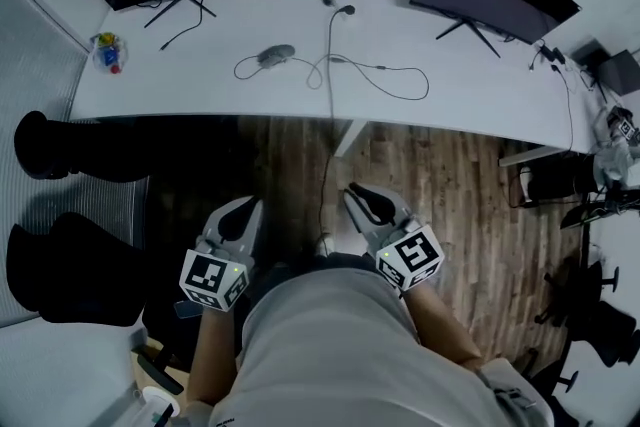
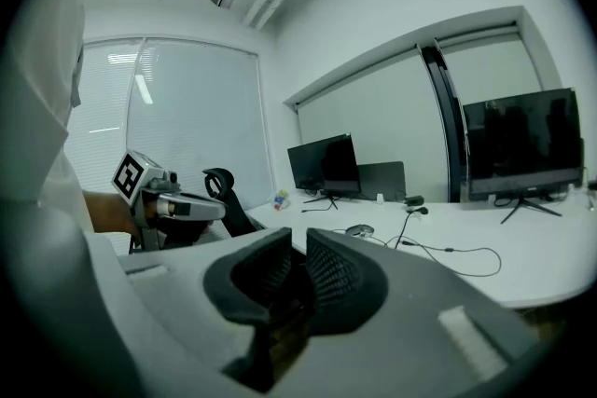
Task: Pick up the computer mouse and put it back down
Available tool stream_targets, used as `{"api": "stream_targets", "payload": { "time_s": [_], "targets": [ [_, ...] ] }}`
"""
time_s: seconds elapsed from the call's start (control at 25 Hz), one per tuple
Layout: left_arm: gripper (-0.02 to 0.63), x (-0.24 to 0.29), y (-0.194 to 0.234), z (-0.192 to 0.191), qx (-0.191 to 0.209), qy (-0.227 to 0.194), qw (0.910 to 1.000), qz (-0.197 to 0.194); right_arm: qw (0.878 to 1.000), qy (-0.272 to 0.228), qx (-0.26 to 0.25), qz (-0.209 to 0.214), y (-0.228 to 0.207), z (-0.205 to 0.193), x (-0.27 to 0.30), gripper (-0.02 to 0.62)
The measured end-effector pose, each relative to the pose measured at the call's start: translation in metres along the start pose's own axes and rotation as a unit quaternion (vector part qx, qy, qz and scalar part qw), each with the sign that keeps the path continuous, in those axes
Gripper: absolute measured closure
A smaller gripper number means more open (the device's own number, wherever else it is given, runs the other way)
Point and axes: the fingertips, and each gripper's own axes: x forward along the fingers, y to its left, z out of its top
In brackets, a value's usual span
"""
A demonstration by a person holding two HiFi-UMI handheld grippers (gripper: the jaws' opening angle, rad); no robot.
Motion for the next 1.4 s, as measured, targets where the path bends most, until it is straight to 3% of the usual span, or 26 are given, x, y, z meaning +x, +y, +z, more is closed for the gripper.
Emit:
{"api": "stream_targets", "payload": {
  "time_s": [0.28,0.52,0.72,1.08,1.4],
  "targets": [
    [0.597,0.049,-0.007,0.007,0.012,0.013,0.9998,-0.011,1.000,-0.025,0.013,-0.008,-0.045,0.006,0.003,0.543],
    [0.597,0.082,0.020,0.010,0.012,0.013,0.9992,-0.035,0.999,-0.018,0.015,-0.036,-0.071,0.004,0.031,0.543],
    [0.597,0.105,0.072,0.018,0.029,0.021,0.9979,-0.055,0.998,-0.008,0.012,-0.061,-0.084,0.018,0.079,0.543],
    [0.597,0.141,0.187,0.038,0.022,0.034,0.9940,-0.101,0.994,0.017,0.015,-0.111,-0.090,0.046,0.185,0.543],
    [0.597,0.169,0.263,0.044,0.030,0.049,0.9888,-0.138,0.988,0.029,0.022,-0.153,-0.088,0.065,0.256,0.543]
  ]
}}
